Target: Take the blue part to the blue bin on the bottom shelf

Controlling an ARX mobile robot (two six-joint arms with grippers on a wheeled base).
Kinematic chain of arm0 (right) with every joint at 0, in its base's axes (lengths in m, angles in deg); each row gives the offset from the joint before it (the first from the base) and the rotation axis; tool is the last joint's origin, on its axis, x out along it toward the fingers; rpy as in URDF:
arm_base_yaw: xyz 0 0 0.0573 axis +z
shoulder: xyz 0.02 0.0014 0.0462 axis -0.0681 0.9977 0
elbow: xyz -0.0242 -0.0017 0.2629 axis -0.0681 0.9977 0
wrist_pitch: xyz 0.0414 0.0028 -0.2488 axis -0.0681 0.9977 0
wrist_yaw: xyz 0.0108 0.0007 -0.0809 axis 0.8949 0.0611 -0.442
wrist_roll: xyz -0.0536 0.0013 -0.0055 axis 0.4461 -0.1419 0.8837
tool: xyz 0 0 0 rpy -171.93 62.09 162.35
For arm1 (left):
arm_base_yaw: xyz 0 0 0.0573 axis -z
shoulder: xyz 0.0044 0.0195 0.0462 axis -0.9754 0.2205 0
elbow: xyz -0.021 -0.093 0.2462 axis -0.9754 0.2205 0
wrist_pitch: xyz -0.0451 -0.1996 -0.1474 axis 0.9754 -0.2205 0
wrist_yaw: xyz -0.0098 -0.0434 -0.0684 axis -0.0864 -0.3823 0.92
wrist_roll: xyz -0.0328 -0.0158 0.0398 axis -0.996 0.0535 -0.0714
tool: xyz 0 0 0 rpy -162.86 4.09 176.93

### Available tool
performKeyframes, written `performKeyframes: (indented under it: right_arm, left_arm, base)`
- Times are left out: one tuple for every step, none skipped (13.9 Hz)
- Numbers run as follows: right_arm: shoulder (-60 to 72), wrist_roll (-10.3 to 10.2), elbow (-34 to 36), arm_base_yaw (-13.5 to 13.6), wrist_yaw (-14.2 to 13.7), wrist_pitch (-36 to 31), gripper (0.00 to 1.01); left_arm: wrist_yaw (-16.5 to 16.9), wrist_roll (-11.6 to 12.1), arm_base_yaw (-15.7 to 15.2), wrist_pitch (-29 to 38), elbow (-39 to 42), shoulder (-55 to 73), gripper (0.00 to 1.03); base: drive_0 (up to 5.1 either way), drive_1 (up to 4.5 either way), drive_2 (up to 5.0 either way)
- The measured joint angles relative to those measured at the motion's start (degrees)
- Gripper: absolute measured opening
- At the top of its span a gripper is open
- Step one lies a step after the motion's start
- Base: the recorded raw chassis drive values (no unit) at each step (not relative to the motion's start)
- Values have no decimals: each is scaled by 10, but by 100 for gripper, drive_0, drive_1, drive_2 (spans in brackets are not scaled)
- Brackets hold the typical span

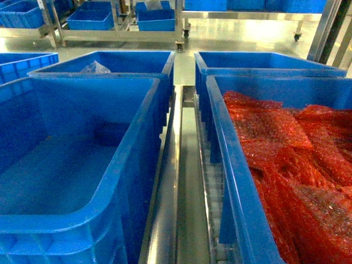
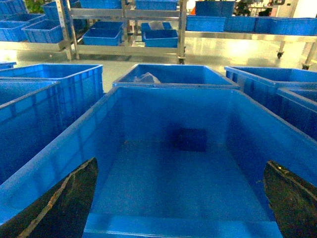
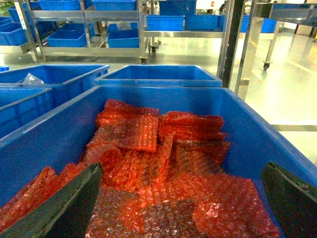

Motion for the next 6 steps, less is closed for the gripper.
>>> performKeyframes:
  right_arm:
    - [0,0,0,0,0,0,98]
    - [0,0,0,0,0,0,98]
    - [0,0,0,0,0,0,98]
    - [0,0,0,0,0,0,98]
    - [0,0,0,0,0,0,98]
    - [0,0,0,0,0,0,98]
  left_arm:
    - [0,0,0,0,0,0,98]
    - [0,0,0,0,0,0,98]
    - [0,0,0,0,0,0,98]
    - [0,0,0,0,0,0,98]
    - [0,0,0,0,0,0,98]
    - [0,0,0,0,0,0,98]
  base:
    - [0,0,0]
    - [0,0,0]
    - [0,0,0]
    - [0,0,0]
    - [0,0,0]
    - [0,0,0]
